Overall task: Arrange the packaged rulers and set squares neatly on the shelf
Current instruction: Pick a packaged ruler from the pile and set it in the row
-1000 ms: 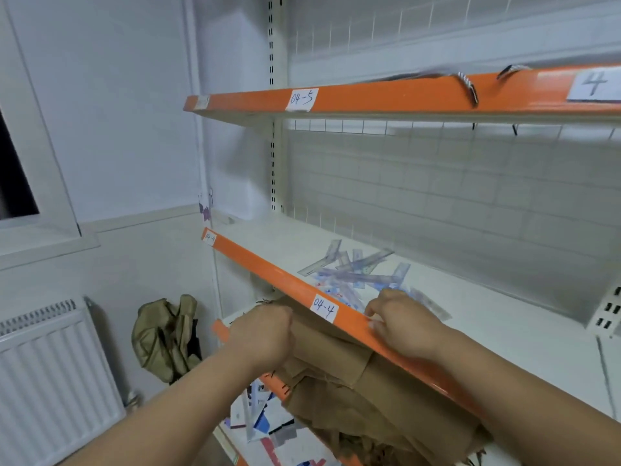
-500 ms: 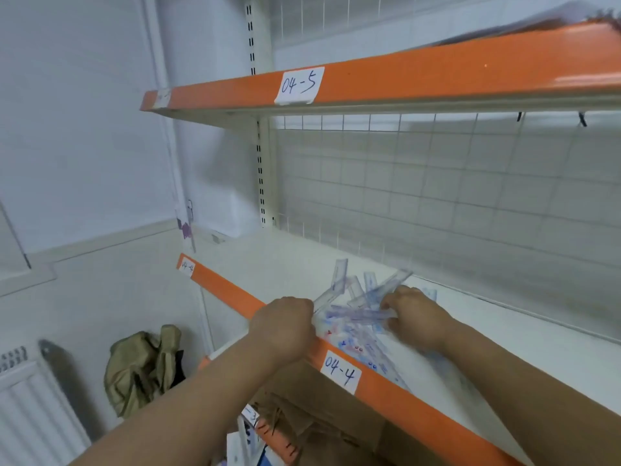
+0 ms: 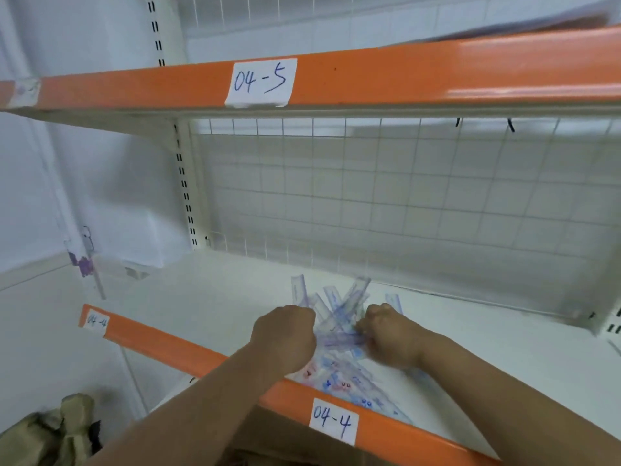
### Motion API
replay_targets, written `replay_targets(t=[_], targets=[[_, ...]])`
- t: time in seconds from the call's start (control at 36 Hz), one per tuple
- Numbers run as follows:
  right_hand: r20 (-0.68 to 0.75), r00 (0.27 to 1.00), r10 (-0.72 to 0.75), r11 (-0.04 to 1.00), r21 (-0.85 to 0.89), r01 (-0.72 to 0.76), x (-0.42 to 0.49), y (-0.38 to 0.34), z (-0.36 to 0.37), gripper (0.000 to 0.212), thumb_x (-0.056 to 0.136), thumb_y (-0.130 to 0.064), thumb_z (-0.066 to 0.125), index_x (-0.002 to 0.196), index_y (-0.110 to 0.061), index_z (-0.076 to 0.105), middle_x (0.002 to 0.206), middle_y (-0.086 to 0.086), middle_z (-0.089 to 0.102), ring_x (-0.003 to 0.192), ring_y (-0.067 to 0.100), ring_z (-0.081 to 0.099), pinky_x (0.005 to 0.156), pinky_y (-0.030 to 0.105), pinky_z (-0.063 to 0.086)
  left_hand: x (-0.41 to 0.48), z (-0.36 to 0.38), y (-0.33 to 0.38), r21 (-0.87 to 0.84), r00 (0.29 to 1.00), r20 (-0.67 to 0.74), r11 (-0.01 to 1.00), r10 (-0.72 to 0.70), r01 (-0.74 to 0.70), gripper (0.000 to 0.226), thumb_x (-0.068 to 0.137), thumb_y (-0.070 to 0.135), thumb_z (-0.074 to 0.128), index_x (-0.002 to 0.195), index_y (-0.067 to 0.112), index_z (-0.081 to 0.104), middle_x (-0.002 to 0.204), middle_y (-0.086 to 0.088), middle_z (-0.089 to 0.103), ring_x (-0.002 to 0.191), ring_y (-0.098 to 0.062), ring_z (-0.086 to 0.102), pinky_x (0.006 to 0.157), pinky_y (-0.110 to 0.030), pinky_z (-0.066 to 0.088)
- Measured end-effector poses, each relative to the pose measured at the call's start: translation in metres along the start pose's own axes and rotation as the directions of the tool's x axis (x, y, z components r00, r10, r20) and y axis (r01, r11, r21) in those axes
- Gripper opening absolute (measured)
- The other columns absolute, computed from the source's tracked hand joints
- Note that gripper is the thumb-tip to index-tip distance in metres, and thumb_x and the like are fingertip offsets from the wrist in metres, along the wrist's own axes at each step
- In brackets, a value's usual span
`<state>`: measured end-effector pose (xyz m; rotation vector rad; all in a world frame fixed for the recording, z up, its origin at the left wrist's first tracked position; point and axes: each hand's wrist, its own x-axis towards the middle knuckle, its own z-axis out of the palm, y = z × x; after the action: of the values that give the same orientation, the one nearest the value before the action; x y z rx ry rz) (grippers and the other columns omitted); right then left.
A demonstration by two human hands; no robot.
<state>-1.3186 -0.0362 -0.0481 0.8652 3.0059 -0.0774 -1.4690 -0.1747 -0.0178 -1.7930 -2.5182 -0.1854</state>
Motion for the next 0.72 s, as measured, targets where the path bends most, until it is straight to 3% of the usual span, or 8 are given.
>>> replay_targets(t=[0.19,0.42,0.56,0.72], targets=[[-0.015,0.998,0.056,0.998,-0.025,-0.057,-0.005,-0.008,-0.006,0.030,0.093,-0.025,0.046,0.116,-0.013,0.061,0.114,0.010,0.051,0.111,0.025,0.043,0.087,0.028,0.034,0.010,0.010,-0.006,-0.002,0.996,0.010,0.996,0.086,-0.086,0.021,0.095,0.023,0.048,0.114,0.018,0.057,0.116,-0.003,0.060,0.108,-0.022,0.058,0.077,-0.026,0.040],[-0.037,0.998,0.053,0.998,-0.027,-0.054,-0.019,-0.004,-0.014,0.021,0.091,-0.023,0.050,0.105,-0.016,0.064,0.096,0.003,0.043,0.106,0.024,0.047,0.085,0.030,0.040,0.017,0.013,-0.003,0.028,0.988,0.036,0.988,0.149,-0.150,0.018,0.096,0.021,0.046,0.108,0.014,0.057,0.114,-0.005,0.061,0.106,-0.023,0.058,0.071,-0.026,0.037],[0.003,0.999,0.032,0.998,-0.051,-0.032,-0.026,0.003,-0.020,0.014,0.091,-0.029,0.053,0.094,-0.017,0.062,0.098,0.008,0.054,0.102,0.026,0.049,0.093,0.037,0.041,0.020,0.014,-0.002,0.031,0.987,0.059,0.988,0.151,-0.153,0.021,0.096,0.021,0.047,0.113,0.014,0.057,0.118,-0.005,0.060,0.109,-0.023,0.058,0.076,-0.027,0.041],[0.023,1.000,0.010,1.000,0.027,-0.010,-0.033,0.003,-0.014,0.013,0.089,-0.021,0.050,0.092,-0.020,0.063,0.088,0.000,0.050,0.098,0.024,0.050,0.090,0.037,0.043,0.021,0.017,0.004,0.004,0.980,0.107,0.985,0.169,-0.170,0.021,0.094,0.021,0.051,0.112,0.013,0.058,0.113,-0.005,0.062,0.105,-0.024,0.059,0.077,-0.028,0.044]])
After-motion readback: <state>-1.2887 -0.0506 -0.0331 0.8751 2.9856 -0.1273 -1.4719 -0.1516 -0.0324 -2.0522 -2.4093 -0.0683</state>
